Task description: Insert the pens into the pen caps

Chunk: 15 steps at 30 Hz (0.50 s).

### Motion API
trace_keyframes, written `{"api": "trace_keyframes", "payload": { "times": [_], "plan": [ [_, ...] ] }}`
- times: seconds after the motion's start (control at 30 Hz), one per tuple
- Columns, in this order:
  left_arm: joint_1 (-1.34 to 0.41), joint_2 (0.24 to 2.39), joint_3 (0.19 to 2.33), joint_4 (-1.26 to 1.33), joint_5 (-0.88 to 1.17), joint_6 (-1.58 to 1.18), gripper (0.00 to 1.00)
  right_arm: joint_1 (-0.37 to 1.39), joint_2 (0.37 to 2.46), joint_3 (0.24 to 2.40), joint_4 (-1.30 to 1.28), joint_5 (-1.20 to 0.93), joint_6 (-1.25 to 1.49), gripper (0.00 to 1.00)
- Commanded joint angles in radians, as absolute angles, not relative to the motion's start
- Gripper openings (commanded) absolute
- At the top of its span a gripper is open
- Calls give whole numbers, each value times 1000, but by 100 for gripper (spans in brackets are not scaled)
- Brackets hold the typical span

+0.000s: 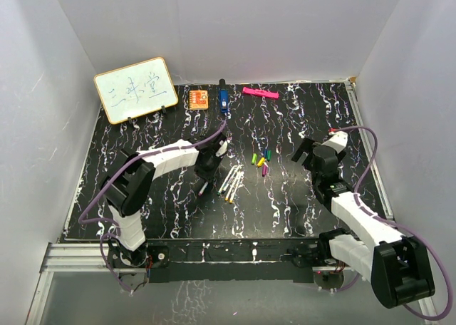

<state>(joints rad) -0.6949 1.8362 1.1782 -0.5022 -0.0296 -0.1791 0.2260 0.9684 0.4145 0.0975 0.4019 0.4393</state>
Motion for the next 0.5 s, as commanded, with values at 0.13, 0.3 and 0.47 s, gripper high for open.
{"api": "trace_keyframes", "payload": {
  "times": [0.13, 0.3, 0.47],
  "plan": [
    [-701, 1664, 1160, -500, 10, -180, 0, 255, 1043, 497, 75, 310, 414, 78],
    [-701, 1616, 1143, -442, 52, -176, 0, 339, 1097, 523, 49, 331, 415, 63],
    [-700, 1574, 1106, -372, 87, -164, 0, 408, 1151, 558, 35, 345, 431, 55]
  ]
}}
